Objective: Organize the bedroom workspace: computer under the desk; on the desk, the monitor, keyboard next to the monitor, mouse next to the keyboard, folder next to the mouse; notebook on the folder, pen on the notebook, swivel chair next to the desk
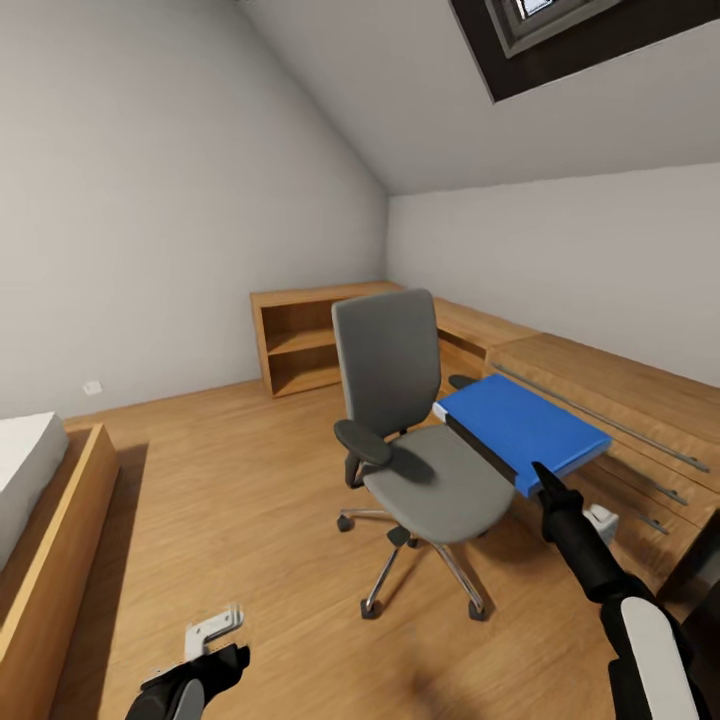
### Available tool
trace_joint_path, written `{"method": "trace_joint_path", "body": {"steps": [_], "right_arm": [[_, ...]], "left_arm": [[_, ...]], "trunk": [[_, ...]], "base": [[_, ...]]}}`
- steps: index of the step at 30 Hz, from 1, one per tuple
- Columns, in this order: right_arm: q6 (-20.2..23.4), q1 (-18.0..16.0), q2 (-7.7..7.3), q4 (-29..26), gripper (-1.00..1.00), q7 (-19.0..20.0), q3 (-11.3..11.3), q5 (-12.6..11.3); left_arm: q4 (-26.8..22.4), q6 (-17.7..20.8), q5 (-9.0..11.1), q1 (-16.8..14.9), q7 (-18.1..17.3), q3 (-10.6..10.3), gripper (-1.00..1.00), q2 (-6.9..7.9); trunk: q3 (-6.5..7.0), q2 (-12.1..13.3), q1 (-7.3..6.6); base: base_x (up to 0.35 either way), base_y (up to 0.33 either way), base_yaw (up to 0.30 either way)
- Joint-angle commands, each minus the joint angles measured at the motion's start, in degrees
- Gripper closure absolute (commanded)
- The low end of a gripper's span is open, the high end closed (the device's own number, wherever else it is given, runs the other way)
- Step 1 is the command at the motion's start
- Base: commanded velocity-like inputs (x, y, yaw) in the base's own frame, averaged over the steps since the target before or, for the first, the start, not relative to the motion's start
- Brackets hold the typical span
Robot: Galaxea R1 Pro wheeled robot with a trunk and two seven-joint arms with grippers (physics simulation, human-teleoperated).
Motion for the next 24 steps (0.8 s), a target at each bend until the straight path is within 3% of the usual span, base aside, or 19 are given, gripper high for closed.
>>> {"method": "trace_joint_path", "body": {"steps": [1,7,9,13,24], "right_arm": [[0.46,0.15,0.08,-0.25,1.0,0.12,-0.18,-0.17],[0.65,1.19,0.15,-0.98,1.0,0.26,-0.15,-0.18],[0.67,1.5,0.16,-1.07,1.0,0.35,-0.14,-0.18],[0.56,1.66,0.23,-1.07,1.0,0.38,-0.14,-0.18],[0.56,1.72,1.63,-0.96,1.0,0.32,-0.06,-0.18]], "left_arm": [[0.76,-0.63,0.27,0.01,0.4,0.07,-1.0,-0.03],[7.57,-10.08,-0.95,0.2,0.16,0.05,-1.0,0.05],[10.53,-15.53,-1.12,0.23,0.07,0.1,-1.0,0.19],[12.71,-20.97,-1.21,0.24,0.02,0.07,-1.0,0.78],[14.34,-23.21,-1.25,0.25,0.21,0.0,-1.0,1.08]], "trunk": [[0.13,0.39,-0.23],[1.21,2.8,-1.55],[1.57,3.6,-1.99],[2.29,5.2,-2.87],[4.26,9.61,-5.29]], "base": [[0.0,0.0,0.0],[0.0,0.0,0.0],[0.0,0.0,0.0],[0.0,0.0,0.0],[0.0,0.0,0.0]]}}
